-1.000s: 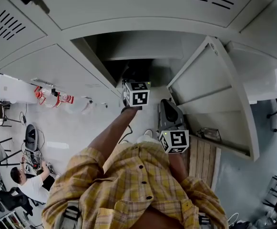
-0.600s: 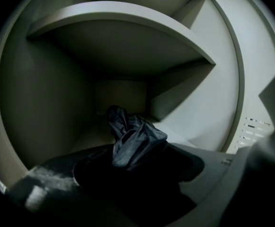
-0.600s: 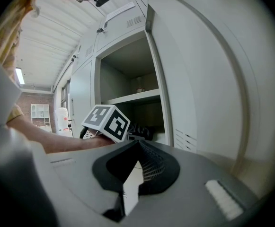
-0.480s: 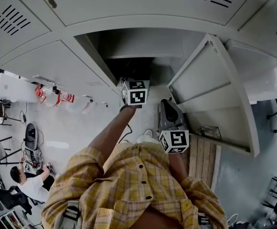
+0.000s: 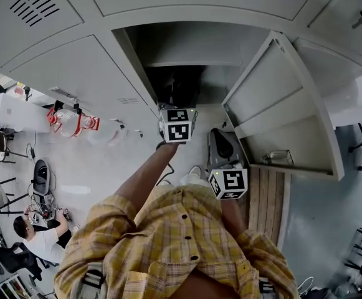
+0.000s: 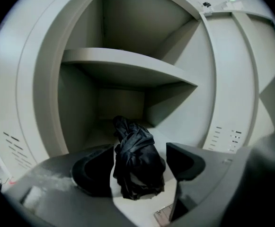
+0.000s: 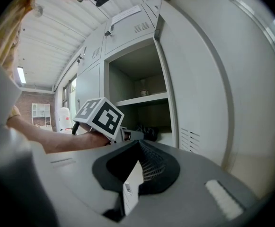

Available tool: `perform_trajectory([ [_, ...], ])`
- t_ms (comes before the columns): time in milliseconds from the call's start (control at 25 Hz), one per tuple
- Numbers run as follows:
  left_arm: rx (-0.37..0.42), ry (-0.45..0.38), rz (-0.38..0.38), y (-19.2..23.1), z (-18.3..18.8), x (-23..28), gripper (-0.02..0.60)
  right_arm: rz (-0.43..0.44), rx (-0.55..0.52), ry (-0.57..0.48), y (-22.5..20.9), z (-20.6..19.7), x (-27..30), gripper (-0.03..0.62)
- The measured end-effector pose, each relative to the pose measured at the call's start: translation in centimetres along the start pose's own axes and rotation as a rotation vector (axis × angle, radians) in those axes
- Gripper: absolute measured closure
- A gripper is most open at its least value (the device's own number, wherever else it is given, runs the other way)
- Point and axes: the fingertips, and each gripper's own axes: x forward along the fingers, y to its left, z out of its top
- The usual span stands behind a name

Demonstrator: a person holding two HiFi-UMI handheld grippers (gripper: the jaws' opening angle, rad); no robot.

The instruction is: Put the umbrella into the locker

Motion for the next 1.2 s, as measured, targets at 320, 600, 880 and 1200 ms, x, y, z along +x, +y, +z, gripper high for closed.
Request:
perform_trajectory([
  [320, -0.023, -0.017, -0.027, -0.2, -0.8, -5.4, 0.234, -0.004, -0.009, -0.018, 2.1, 0.3, -2.3, 0.6],
  [600, -0.017, -0.066, -0.058, -1.1, -0.4, -10.1, 0.306, -0.016, -0.016, -0.033, 3.7, 0.8, -4.3, 0.6],
  [880, -0.04, -0.11, -0.074, -1.4, -0.8, -14.2, 0.46, -0.018, -0.023, -0.04, 5.0, 0.9, -5.5, 0.6],
  [1200, -0.033, -0.135, -0.08, -1.7, -1.6, -17.5, 0.58, -0.021, -0.023, -0.053, 5.9, 1.3, -6.4, 0.6],
])
